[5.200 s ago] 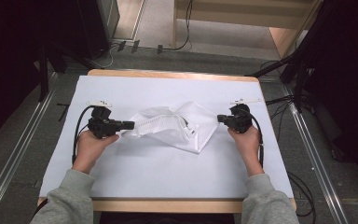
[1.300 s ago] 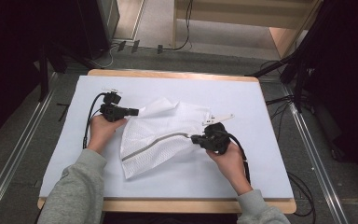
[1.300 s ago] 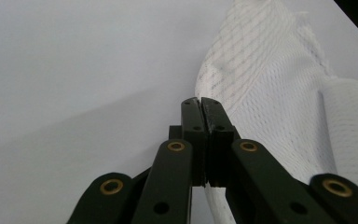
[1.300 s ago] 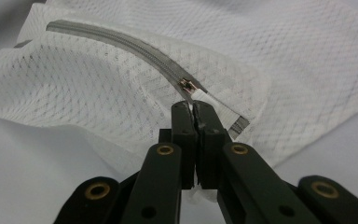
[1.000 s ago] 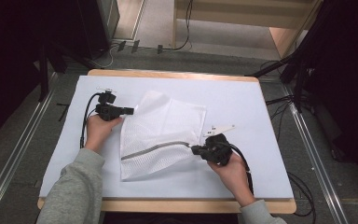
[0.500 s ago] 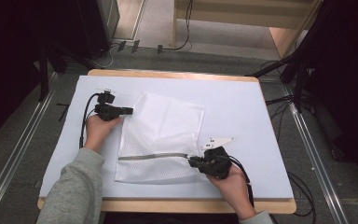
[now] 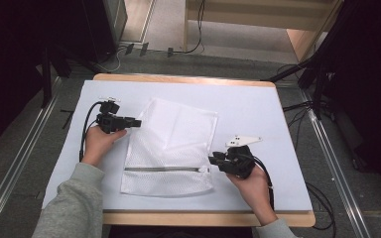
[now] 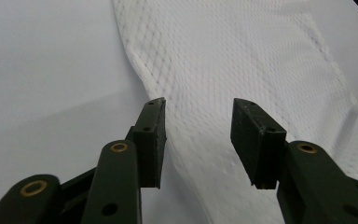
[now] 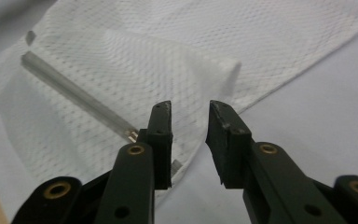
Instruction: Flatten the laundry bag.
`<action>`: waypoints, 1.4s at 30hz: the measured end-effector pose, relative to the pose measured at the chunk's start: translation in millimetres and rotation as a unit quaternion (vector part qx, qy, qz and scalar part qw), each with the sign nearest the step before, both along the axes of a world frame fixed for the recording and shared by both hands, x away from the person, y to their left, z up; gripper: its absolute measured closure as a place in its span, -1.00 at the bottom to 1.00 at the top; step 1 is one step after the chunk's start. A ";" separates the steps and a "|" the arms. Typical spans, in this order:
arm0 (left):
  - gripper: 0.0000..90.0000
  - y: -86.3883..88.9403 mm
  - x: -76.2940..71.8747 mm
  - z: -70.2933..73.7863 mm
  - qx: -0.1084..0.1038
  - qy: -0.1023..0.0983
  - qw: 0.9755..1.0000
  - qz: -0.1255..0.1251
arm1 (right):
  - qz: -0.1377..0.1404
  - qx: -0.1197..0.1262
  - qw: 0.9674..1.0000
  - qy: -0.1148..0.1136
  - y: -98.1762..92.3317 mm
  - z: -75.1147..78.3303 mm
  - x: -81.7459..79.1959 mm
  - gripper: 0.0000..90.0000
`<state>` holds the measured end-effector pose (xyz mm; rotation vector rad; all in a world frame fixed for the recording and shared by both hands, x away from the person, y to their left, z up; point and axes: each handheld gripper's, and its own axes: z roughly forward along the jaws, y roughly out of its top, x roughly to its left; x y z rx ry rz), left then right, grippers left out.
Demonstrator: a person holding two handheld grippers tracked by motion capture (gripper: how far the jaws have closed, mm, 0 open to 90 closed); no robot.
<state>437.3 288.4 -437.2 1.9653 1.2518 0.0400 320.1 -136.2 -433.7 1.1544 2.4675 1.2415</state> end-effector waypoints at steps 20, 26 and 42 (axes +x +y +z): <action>-0.18 6.9 -43.2 5.4 0.007 -0.007 1.000 -0.009 | -0.026 -0.020 0.999 0.008 4.3 -19.3 55.8 0.25; -0.20 8.3 -54.0 6.6 0.006 -0.011 1.000 -0.008 | -0.036 -0.025 0.999 0.021 6.0 -26.3 66.3 0.24; -0.20 11.4 -64.5 3.9 0.012 -0.010 1.000 -0.008 | -0.055 -0.044 0.997 0.023 14.6 -36.9 89.1 0.30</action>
